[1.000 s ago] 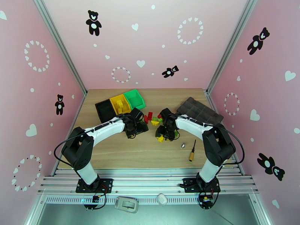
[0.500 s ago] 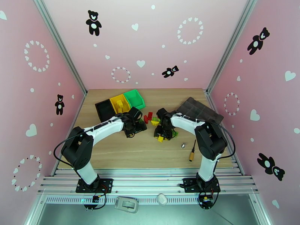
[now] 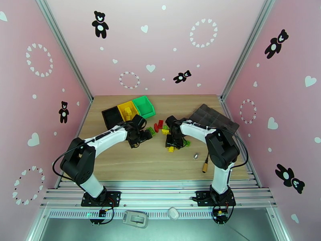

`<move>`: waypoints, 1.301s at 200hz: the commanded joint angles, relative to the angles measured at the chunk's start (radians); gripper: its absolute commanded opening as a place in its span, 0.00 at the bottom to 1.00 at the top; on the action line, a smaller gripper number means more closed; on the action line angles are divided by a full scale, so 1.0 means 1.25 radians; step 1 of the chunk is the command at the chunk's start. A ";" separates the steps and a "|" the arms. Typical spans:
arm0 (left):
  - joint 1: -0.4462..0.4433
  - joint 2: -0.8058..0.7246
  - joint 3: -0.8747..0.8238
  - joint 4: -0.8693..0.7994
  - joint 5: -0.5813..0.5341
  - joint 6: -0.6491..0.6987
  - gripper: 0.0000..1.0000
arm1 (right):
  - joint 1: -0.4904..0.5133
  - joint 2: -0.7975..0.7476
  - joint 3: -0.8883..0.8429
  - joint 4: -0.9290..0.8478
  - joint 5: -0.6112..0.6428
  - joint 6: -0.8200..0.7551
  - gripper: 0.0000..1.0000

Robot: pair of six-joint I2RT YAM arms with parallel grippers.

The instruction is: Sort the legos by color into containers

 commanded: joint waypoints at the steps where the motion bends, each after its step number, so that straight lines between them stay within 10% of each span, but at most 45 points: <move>1: 0.031 -0.058 -0.012 0.007 0.007 -0.008 0.92 | 0.011 -0.023 0.028 -0.018 -0.021 -0.012 0.34; 85: 0.216 -0.201 -0.099 0.126 0.091 -0.050 0.93 | 0.026 0.092 0.251 0.061 -0.221 -0.001 0.31; 188: 0.375 -0.214 -0.125 0.128 0.188 -0.045 0.94 | 0.027 0.507 0.860 0.216 -0.414 0.222 0.33; 260: 0.375 -0.245 -0.124 0.118 0.163 -0.052 0.94 | 0.026 0.688 1.152 0.417 -0.439 0.411 0.63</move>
